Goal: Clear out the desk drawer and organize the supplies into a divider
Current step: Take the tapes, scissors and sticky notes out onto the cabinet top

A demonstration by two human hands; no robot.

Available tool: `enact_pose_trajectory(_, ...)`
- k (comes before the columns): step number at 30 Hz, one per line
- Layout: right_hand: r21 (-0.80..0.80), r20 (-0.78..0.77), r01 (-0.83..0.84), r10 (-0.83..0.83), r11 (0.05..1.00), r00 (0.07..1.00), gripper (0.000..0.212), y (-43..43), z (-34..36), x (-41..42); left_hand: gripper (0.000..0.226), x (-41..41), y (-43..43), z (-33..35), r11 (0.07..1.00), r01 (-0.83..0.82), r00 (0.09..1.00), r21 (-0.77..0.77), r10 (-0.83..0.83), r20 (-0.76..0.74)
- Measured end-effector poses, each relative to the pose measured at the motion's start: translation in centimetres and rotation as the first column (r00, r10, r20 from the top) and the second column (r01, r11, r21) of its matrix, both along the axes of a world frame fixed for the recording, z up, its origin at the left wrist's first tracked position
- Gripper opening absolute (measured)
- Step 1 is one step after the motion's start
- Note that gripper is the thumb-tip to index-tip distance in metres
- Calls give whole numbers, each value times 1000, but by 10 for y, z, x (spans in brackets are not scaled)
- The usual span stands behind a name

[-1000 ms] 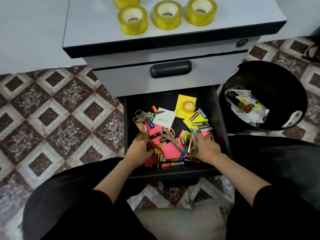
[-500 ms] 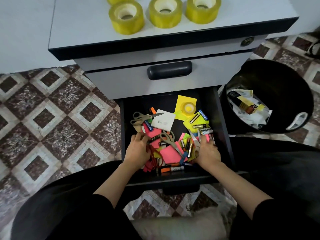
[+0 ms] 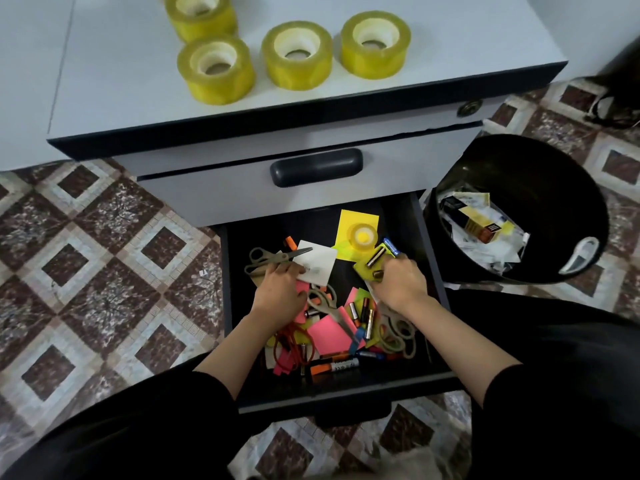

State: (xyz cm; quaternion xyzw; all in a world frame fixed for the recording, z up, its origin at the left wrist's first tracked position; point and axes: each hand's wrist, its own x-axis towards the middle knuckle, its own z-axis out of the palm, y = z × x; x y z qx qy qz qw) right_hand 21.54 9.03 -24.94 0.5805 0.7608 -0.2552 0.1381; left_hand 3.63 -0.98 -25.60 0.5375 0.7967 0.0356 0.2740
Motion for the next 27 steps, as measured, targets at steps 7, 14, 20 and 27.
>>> enact_pose_trajectory(7,41,-72,-150,152,988,986,51,42,-8,-27,44,-2,22,-7,998,16,1000,55,-16,17)
enact_pose_trajectory(14,-41,-63,-177,174,983,983,66,76,-22,-51,43,-12,16,-8,998,18,1000,56,-18,3)
enact_pose_trajectory(20,-33,-62,-220,218,975,974,61,68,-30,-44,50,-22,14,-11,999,-34,999,-25,34,3)
enact_pose_trajectory(27,-28,53,-203,205,979,977,68,37,3,-23,66,-46,17,-14,967,1,998,-254,-18,-65)
